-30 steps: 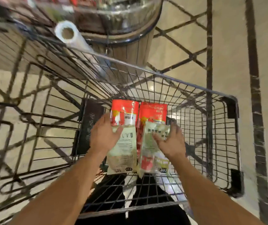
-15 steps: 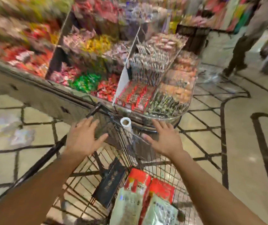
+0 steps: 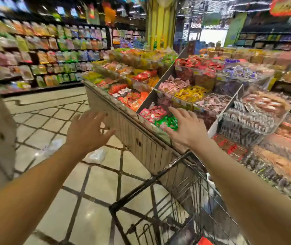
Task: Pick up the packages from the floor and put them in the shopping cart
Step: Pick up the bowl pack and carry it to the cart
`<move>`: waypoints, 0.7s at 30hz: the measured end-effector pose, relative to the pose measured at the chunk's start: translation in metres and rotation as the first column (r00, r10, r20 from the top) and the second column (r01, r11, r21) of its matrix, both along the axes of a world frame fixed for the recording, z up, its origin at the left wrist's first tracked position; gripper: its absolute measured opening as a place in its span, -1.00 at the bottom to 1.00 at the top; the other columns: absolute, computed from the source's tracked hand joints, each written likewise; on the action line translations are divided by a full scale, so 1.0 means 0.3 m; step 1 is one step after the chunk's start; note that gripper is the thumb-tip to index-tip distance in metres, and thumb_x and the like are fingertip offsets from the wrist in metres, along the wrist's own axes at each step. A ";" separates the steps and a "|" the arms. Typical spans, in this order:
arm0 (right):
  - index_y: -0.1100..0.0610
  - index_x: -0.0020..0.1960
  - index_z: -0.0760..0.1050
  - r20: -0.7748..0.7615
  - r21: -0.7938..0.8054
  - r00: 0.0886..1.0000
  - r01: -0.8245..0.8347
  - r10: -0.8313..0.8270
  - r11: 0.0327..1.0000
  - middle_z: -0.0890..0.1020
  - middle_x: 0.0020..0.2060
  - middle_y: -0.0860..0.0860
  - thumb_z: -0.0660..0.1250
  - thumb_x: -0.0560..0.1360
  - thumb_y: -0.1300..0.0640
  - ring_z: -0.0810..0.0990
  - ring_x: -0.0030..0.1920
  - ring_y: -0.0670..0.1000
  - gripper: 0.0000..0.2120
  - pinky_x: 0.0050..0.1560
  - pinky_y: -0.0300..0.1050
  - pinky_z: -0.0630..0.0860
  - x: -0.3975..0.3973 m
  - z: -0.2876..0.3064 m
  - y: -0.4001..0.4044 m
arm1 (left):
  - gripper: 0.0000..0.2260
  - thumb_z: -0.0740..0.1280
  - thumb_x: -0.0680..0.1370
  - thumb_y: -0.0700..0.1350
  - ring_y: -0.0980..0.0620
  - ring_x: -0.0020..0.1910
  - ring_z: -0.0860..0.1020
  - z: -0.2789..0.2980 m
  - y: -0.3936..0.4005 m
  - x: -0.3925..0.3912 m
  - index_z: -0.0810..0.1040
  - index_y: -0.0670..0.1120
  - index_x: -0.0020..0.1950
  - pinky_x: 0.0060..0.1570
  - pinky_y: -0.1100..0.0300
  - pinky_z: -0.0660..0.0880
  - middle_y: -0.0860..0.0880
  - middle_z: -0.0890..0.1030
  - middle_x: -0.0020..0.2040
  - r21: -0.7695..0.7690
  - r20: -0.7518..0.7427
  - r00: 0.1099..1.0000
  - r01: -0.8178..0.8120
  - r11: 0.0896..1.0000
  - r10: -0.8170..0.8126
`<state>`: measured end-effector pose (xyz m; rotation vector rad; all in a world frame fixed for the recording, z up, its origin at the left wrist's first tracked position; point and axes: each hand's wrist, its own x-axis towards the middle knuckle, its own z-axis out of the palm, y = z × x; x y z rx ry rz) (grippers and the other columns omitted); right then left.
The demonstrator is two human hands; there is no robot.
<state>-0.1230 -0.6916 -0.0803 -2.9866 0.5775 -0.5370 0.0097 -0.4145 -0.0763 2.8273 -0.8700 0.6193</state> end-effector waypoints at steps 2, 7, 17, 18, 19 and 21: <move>-0.13 0.67 0.10 0.011 -0.024 0.999 -0.041 0.041 0.999 0.29 0.62 0.00 0.05 0.55 -0.49 0.27 0.57 0.21 -0.21 0.44 0.30 0.31 0.144 0.038 0.110 | -0.30 0.26 0.56 0.38 -0.17 0.56 0.36 0.034 0.125 0.077 0.37 0.02 0.60 0.50 -0.19 0.28 -0.11 0.41 0.59 0.010 0.011 0.998 -0.059 0.998 0.059; -0.16 0.67 0.06 -0.004 -0.030 0.995 -0.101 0.101 0.994 0.26 0.63 0.00 0.05 0.55 -0.50 0.24 0.60 0.22 -0.21 0.47 0.33 0.30 0.482 0.095 0.399 | -0.26 0.21 0.57 0.41 -0.14 0.56 0.36 0.091 0.453 0.299 0.33 0.02 0.63 0.47 -0.15 0.33 -0.08 0.39 0.60 0.003 0.023 0.989 -0.145 0.989 0.145; -0.04 0.64 0.16 -0.020 -0.061 0.961 -0.277 0.276 0.959 0.38 0.54 0.12 0.07 0.56 -0.47 0.42 0.46 0.26 -0.21 0.32 0.21 0.49 1.024 0.107 0.880 | -0.33 0.22 0.59 0.36 -0.19 0.39 0.50 0.071 0.945 0.716 0.44 -0.06 0.55 0.34 -0.09 0.44 -0.13 0.57 0.41 -0.027 -0.026 0.956 -0.294 0.955 0.294; -0.03 0.64 0.18 -0.014 -0.074 0.960 -0.281 0.281 0.957 0.41 0.51 0.13 0.10 0.58 -0.45 0.43 0.45 0.25 -0.23 0.31 0.19 0.49 1.077 0.104 0.910 | -0.34 0.22 0.60 0.34 -0.20 0.38 0.51 0.062 0.969 0.754 0.44 -0.06 0.55 0.32 -0.09 0.44 -0.13 0.58 0.40 -0.030 -0.038 0.951 -0.309 0.951 0.308; -0.01 0.63 0.19 -0.011 -0.086 0.958 -0.288 0.288 0.954 0.45 0.49 0.14 0.11 0.58 -0.43 0.44 0.44 0.24 -0.24 0.29 0.18 0.49 1.128 0.100 0.937 | -0.35 0.23 0.60 0.33 -0.20 0.36 0.53 0.051 0.990 0.795 0.45 -0.06 0.55 0.30 -0.08 0.45 -0.13 0.59 0.39 -0.036 -0.045 0.947 -0.321 0.946 0.319; -0.01 0.61 0.23 -0.019 -0.091 0.948 -0.319 0.318 0.943 0.50 0.44 0.13 0.12 0.59 -0.42 0.48 0.40 0.23 -0.27 0.26 0.16 0.52 1.235 0.082 0.981 | -0.37 0.25 0.60 0.32 -0.19 0.34 0.54 0.031 1.021 0.885 0.46 -0.06 0.54 0.28 -0.09 0.47 -0.12 0.61 0.37 -0.053 -0.060 0.942 -0.334 0.941 0.331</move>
